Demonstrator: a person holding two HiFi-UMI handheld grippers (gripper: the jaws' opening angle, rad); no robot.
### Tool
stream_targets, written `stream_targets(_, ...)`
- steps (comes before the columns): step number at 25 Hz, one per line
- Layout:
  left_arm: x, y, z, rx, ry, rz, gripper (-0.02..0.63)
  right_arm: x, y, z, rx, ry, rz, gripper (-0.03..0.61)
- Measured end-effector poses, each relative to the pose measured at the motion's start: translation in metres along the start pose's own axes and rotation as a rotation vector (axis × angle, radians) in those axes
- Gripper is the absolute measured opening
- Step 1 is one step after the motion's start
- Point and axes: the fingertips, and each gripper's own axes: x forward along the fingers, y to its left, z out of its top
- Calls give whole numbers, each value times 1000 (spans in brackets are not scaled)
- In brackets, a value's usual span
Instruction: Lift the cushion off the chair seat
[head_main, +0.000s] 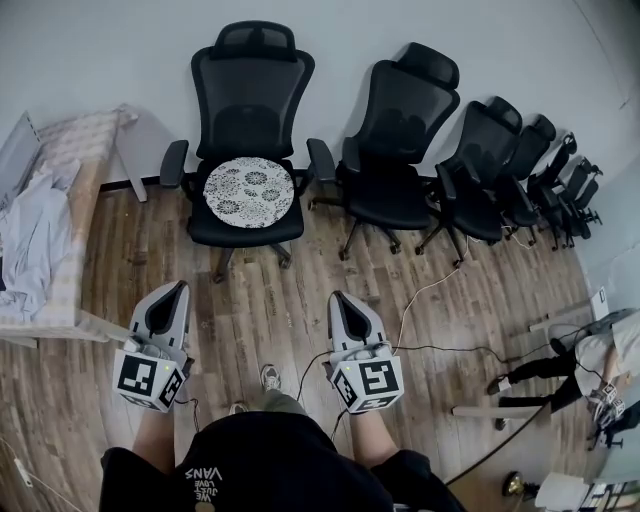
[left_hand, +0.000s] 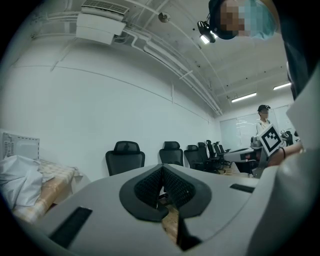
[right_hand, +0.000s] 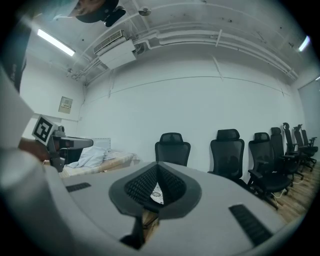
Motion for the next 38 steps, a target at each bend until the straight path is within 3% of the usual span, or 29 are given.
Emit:
stream_targets(8, 63, -2, -3, -2, 20, -2, 12, 25, -51, -17, 34, 35, -25, 17)
stream_targets(15, 99, -2, -9, -12, 43, 21, 12, 58, -76, -18, 41, 45, 16, 17)
stream_targets(29, 127, 30, -14, -17, 54, 151, 12, 127, -93, -15, 25, 42, 135, 17)
stream_targets(38, 153, 72, -9, -11, 56, 125, 12, 177, -80, -5, 28, 44, 127, 17)
